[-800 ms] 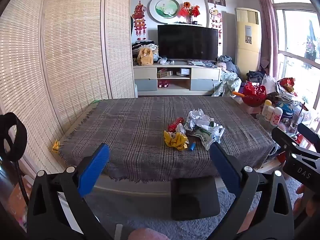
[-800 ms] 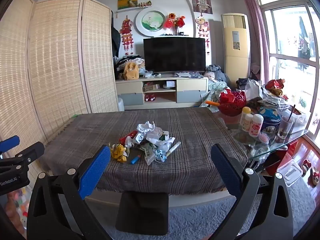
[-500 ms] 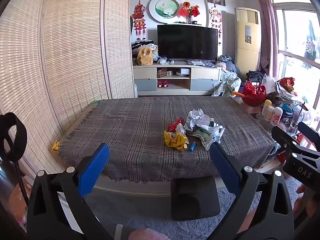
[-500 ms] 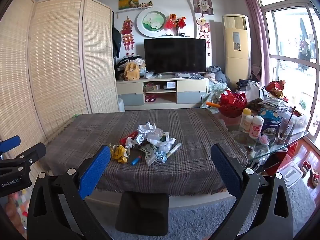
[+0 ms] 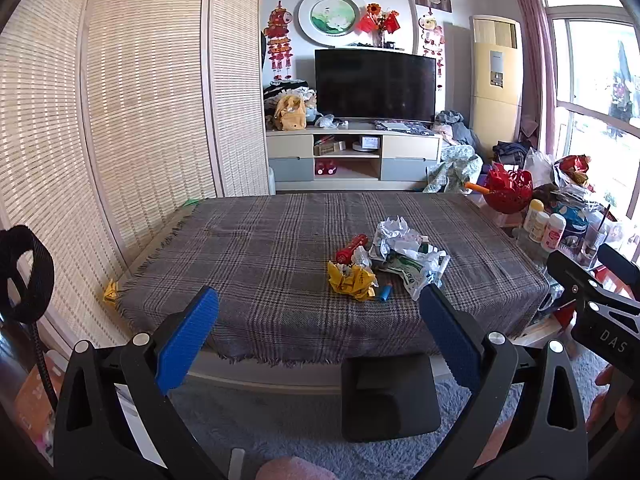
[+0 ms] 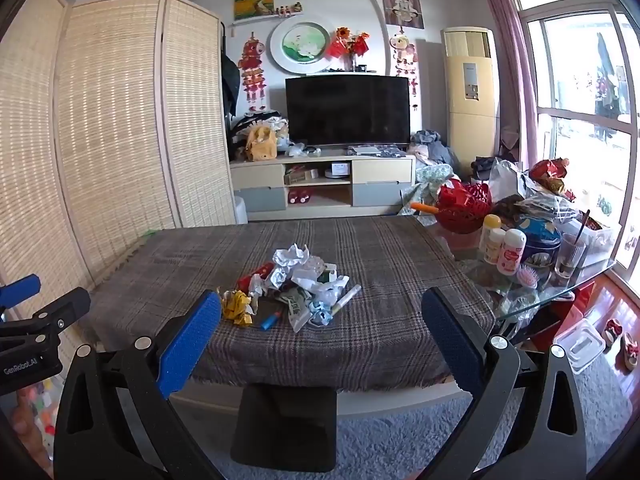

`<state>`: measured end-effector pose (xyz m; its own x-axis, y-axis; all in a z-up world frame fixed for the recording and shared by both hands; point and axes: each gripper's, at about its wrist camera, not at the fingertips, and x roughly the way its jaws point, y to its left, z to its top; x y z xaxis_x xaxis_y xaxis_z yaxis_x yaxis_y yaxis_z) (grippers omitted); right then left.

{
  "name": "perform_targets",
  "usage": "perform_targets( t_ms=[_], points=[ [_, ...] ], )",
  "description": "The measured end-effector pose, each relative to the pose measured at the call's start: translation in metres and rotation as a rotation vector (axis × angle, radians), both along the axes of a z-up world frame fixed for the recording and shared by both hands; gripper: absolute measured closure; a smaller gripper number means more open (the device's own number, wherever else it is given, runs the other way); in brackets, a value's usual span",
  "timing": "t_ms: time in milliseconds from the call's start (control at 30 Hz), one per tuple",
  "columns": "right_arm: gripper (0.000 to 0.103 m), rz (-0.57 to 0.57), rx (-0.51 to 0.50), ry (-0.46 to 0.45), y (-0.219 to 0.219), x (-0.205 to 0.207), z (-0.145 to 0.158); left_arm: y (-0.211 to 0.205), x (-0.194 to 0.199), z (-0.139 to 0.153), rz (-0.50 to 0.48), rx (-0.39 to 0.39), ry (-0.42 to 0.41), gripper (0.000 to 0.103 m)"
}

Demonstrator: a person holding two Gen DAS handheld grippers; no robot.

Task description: Collect trash

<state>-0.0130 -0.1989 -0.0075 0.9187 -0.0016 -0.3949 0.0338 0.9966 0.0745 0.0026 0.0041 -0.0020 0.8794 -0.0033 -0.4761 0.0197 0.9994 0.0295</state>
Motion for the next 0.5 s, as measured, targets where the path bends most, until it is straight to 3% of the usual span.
perform_targets(
  t_ms=[500],
  points=[
    [0.003, 0.005, 0.005, -0.003, -0.0011, -0.0010, -0.0006, -0.0029, -0.0008, -0.0010, 0.003, -0.002, -0.002, 0.008]
  ],
)
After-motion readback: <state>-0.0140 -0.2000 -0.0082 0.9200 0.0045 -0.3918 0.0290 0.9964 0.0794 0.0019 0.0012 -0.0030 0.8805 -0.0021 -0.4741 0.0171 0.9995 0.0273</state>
